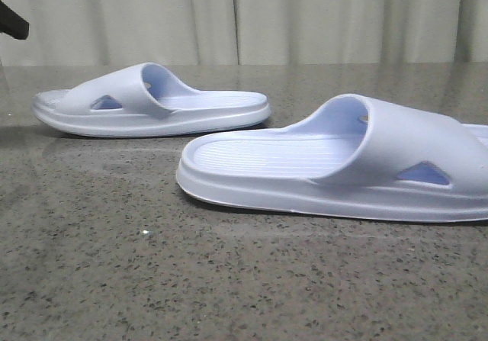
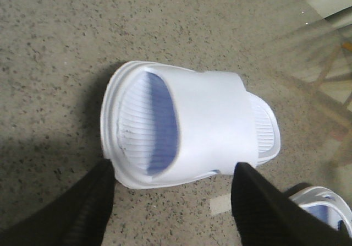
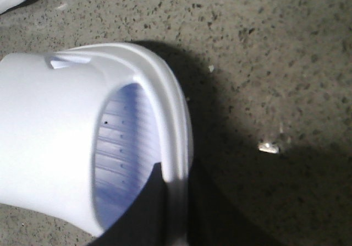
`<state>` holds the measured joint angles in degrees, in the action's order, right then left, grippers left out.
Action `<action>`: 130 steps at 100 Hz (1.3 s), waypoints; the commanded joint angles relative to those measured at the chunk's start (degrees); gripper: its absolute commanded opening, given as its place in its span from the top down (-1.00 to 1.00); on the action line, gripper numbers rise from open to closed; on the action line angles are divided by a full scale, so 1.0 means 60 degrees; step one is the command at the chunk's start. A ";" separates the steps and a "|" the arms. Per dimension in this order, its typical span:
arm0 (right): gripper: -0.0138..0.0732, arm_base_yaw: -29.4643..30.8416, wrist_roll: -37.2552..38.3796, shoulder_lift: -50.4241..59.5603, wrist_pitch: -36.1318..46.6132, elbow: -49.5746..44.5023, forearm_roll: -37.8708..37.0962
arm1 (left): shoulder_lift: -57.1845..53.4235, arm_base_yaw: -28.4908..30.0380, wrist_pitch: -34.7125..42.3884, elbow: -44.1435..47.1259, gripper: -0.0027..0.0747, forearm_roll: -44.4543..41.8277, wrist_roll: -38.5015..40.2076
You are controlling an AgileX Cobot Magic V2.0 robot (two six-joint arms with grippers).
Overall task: Insert blue slippers together front up
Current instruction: 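Grasp the heel of the farther slipper with the left gripper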
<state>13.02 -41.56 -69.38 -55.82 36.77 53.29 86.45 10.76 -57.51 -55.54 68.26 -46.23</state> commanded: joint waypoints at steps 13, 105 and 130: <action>0.92 0.0059 -0.0159 0.0108 0.0125 0.0285 0.0415 | 0.0568 -0.0011 -0.0261 -0.0719 -0.11 0.0539 -0.0069; 0.92 0.0059 -0.0159 0.0108 0.0169 0.0285 0.0415 | 0.2142 -0.0950 -0.0241 -0.1695 0.56 0.0404 -0.0063; 0.92 0.0059 -0.0159 0.0108 0.0268 0.0285 0.0415 | 0.2142 -0.0741 -0.0280 -0.1695 0.89 0.0419 -0.0099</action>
<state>13.02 -41.56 -69.38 -55.28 36.77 53.56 101.59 5.53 -57.47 -64.17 67.97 -46.58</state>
